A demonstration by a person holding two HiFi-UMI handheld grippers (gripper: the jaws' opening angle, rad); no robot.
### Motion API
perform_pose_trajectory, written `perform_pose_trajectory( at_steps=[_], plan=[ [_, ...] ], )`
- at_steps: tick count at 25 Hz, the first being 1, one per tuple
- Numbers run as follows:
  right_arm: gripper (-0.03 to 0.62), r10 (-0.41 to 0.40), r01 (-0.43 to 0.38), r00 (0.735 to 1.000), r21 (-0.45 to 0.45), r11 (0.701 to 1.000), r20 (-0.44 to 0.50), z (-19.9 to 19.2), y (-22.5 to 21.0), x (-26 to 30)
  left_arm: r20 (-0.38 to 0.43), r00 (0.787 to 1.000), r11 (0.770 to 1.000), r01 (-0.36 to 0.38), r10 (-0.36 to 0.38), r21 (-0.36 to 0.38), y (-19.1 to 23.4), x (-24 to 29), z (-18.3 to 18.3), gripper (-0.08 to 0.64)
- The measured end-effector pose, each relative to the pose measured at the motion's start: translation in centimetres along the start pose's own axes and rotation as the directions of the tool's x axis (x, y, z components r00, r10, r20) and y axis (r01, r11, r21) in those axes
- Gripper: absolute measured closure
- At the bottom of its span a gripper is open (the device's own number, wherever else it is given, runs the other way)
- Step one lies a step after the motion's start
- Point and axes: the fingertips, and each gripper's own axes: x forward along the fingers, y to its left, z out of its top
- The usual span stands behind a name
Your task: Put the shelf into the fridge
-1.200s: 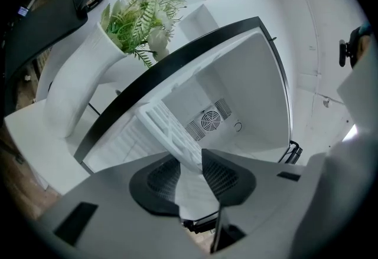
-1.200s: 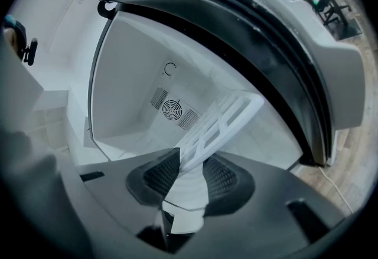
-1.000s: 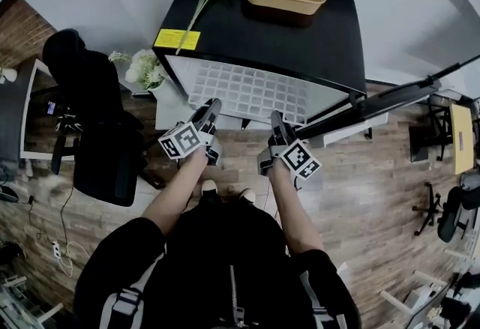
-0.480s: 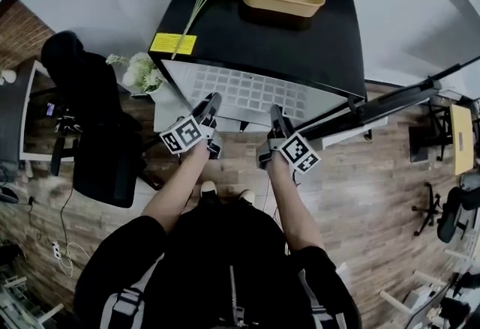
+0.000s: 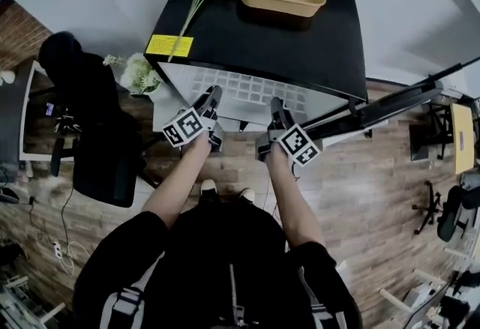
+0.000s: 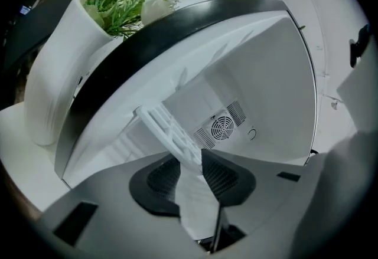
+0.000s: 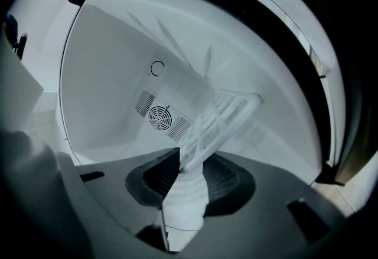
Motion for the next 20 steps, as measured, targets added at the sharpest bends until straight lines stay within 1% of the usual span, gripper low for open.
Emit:
perform_pose_trajectory(
  at_steps=[8, 13, 17, 20],
  plan=[
    [0.471, -0.018, 0.018, 1.0, 0.012, 1.0, 0.009, 0.6, -0.2, 1.2, 0.0, 1.0, 1.0, -0.014, 0.014, -0.01, 0.3, 1.3, 0.4, 0.436],
    [0.469, -0.016, 0.016, 1.0, 0.012, 1.0, 0.013, 0.8, -0.3, 1.2, -0.001, 1.0, 1.0, -0.011, 0.011, -0.01, 0.2, 1.4, 0.3, 0.436],
    [0.466, -0.002, 0.002, 1.0, 0.024, 1.0, 0.015, 0.8, -0.3, 1.0, -0.034, 0.999, 1.0, 0.009, -0.009, 0.015, 0.0, 1.1, 0.1, 0.43],
    [0.466, 0.012, -0.011, 1.0, 0.02, 1.0, -0.004, 0.3, 0.0, 0.7, -0.055, 0.998, 0.999, 0.011, -0.009, 0.044, -0.2, 0.4, -0.2, 0.426]
  ],
)
